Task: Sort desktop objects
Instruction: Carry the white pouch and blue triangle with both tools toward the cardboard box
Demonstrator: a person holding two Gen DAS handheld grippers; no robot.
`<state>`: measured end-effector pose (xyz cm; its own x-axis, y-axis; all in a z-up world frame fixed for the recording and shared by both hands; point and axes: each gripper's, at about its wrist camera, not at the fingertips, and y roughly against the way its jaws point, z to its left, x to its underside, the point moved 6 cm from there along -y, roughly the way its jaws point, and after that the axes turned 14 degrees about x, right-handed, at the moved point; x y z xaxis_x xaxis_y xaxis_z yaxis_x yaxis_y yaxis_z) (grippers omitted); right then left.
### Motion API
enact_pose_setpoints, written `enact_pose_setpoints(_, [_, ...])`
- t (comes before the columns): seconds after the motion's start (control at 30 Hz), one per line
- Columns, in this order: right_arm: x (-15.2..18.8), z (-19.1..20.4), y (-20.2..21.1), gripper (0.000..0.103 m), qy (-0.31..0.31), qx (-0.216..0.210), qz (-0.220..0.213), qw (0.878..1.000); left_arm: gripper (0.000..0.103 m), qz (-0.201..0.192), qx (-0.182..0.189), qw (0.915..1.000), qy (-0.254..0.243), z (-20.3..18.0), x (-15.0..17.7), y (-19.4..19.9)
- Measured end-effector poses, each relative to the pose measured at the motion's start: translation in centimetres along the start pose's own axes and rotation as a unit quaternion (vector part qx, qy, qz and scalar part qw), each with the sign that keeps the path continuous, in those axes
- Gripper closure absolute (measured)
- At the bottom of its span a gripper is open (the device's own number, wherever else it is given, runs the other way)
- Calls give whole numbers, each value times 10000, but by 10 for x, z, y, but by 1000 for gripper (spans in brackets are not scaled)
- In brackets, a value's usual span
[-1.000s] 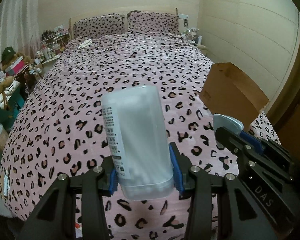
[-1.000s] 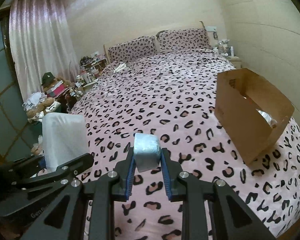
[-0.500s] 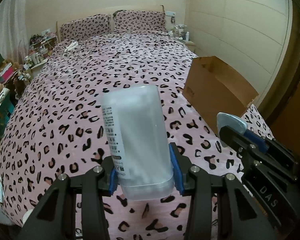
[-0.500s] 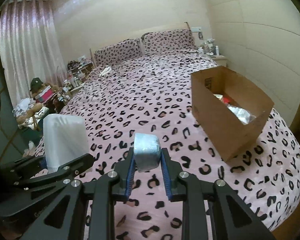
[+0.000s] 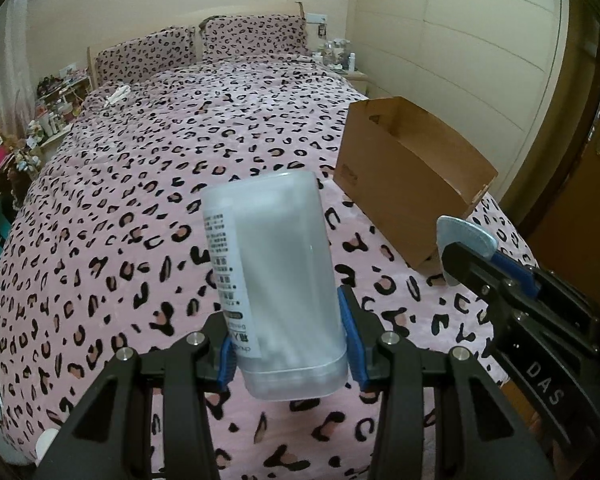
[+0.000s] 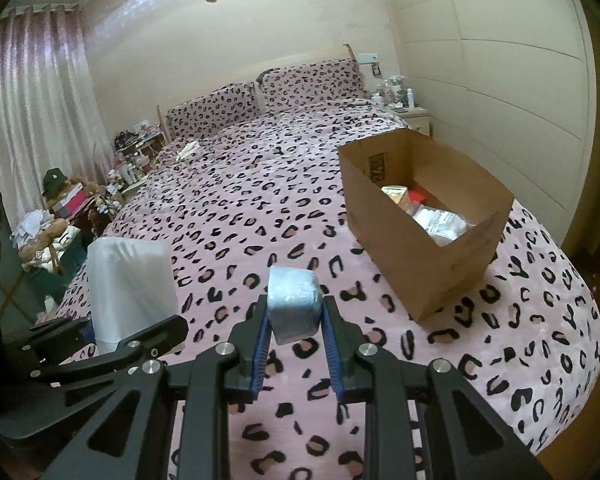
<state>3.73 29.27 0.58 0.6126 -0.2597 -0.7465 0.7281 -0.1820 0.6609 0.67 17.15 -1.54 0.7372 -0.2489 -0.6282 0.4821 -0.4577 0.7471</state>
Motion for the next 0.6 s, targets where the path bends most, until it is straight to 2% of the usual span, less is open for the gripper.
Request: enact_pose_setpoints(0.6, [-9, -33, -18, 78, -163, 234, 36, 9996, 59, 189, 181, 9994, -216, -21, -20, -39])
